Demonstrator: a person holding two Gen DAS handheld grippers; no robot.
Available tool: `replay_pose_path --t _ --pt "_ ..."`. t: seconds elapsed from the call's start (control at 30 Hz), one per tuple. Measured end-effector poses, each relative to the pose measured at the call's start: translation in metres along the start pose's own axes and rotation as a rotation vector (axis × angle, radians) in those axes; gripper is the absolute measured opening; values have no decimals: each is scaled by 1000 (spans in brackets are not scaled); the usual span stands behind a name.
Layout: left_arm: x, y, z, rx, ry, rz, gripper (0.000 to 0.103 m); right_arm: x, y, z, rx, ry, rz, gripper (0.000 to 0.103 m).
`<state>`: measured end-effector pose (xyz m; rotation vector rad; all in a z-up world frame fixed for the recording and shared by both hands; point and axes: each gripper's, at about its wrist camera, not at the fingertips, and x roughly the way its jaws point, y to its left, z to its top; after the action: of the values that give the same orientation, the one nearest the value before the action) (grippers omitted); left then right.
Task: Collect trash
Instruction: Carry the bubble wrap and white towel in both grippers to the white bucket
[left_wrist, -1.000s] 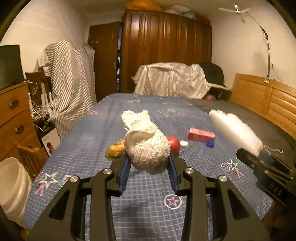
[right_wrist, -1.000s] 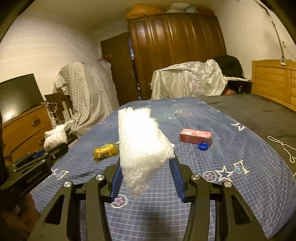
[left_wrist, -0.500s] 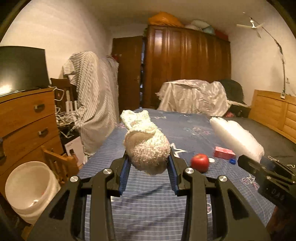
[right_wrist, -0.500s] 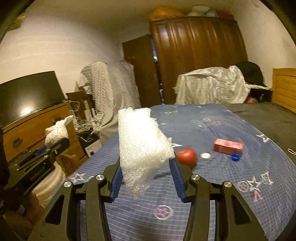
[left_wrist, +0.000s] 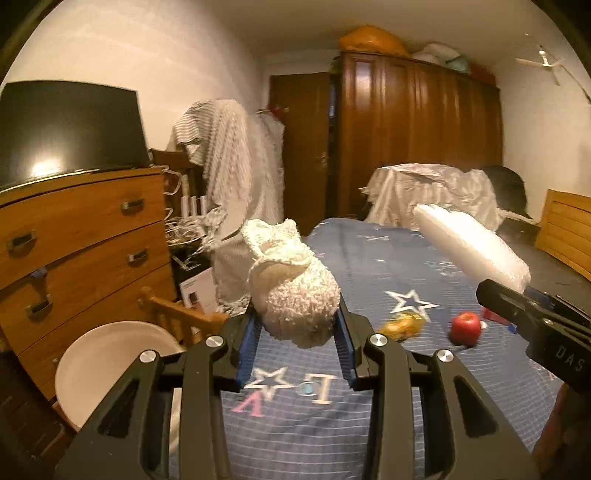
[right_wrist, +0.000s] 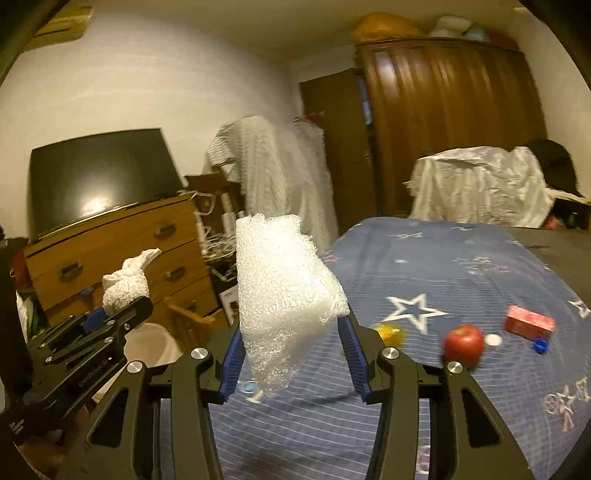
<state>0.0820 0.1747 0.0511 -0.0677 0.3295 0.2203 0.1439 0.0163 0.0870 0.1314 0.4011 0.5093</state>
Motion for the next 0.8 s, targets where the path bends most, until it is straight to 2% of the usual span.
replay_pose_path --t 0.5,0.63,0.8 --pt "14 118 1 -28 111 137 35 101 120 13 -92 132 164 49" --pt "23 141 -6 -38 156 146 35 121 143 11 -128 164 194 49" --pt "36 169 -11 -60 230 114 35 143 172 10 -163 211 231 49"
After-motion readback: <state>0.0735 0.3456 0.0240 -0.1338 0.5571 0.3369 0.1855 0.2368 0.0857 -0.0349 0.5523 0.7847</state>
